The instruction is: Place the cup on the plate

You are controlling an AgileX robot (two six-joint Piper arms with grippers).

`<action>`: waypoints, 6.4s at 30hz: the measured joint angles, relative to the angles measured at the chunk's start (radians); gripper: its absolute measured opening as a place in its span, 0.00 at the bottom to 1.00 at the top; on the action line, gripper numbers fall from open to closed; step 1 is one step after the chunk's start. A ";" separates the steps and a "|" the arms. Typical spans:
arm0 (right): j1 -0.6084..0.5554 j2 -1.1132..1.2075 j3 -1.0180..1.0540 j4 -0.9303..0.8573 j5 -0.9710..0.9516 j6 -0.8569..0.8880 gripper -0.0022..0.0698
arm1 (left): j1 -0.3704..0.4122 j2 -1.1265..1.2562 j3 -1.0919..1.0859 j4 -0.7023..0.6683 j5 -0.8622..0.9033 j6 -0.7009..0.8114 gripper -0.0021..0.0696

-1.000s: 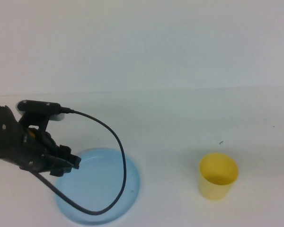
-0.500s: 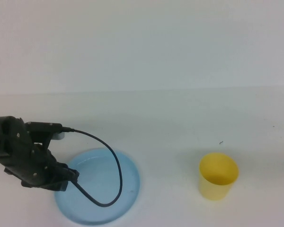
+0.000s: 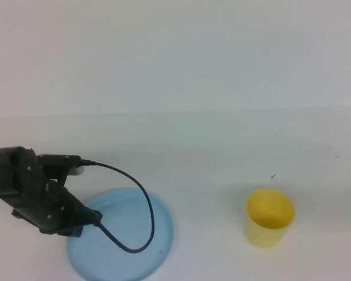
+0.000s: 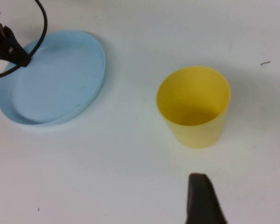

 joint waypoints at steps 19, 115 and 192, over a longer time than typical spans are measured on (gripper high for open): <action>0.000 0.000 0.000 0.000 0.000 -0.002 0.55 | -0.060 -0.045 -0.223 -0.344 0.150 0.288 0.04; 0.682 1.125 -1.107 -0.646 0.266 0.547 0.07 | -0.133 -1.024 0.362 0.289 -0.221 -0.003 0.03; 0.698 -0.238 0.083 -0.946 -0.091 0.811 0.03 | -0.133 -1.350 0.481 0.444 -0.111 -0.193 0.03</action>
